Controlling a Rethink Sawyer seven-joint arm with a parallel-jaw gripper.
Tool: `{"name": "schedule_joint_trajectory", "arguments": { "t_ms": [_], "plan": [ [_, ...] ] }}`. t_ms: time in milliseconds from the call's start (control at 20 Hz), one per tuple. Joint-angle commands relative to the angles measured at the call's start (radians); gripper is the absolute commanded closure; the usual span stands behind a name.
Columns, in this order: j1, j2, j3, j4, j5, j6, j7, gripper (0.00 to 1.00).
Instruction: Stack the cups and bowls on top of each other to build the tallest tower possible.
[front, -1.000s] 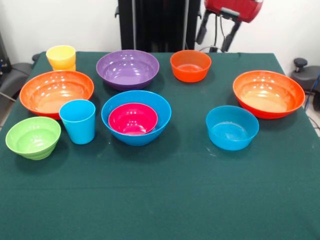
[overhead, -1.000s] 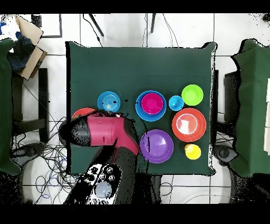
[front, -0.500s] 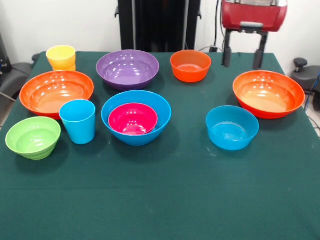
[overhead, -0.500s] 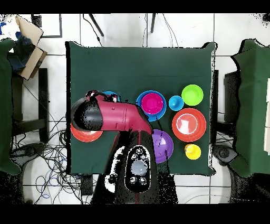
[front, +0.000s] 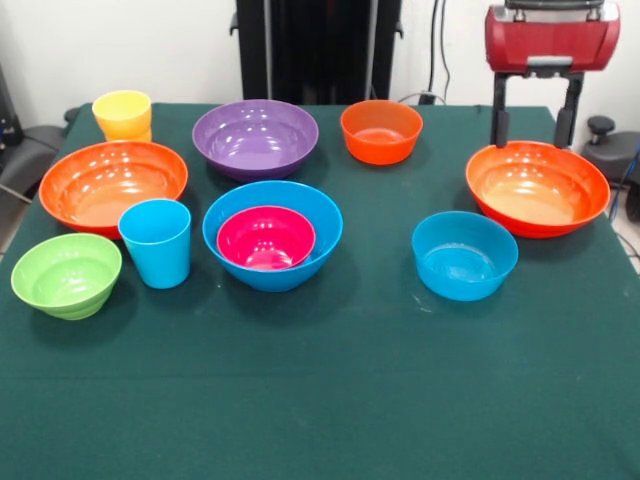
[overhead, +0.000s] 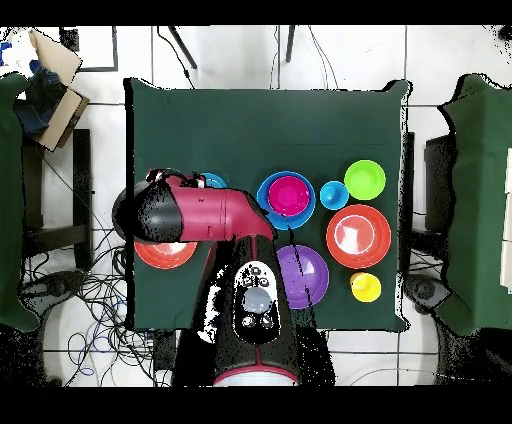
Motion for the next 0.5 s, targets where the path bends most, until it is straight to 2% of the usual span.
{"name": "schedule_joint_trajectory", "arguments": {
  "t_ms": [50, 150, 500],
  "plan": [
    [-0.015, 0.112, 0.098, 0.004, -0.140, -0.071, -0.046, 0.00],
    [0.006, 0.138, 0.059, -0.007, -0.178, -0.095, -0.037, 0.00],
    [0.021, 0.190, 0.028, 0.005, -0.254, -0.200, 0.018, 0.00]
  ]
}}
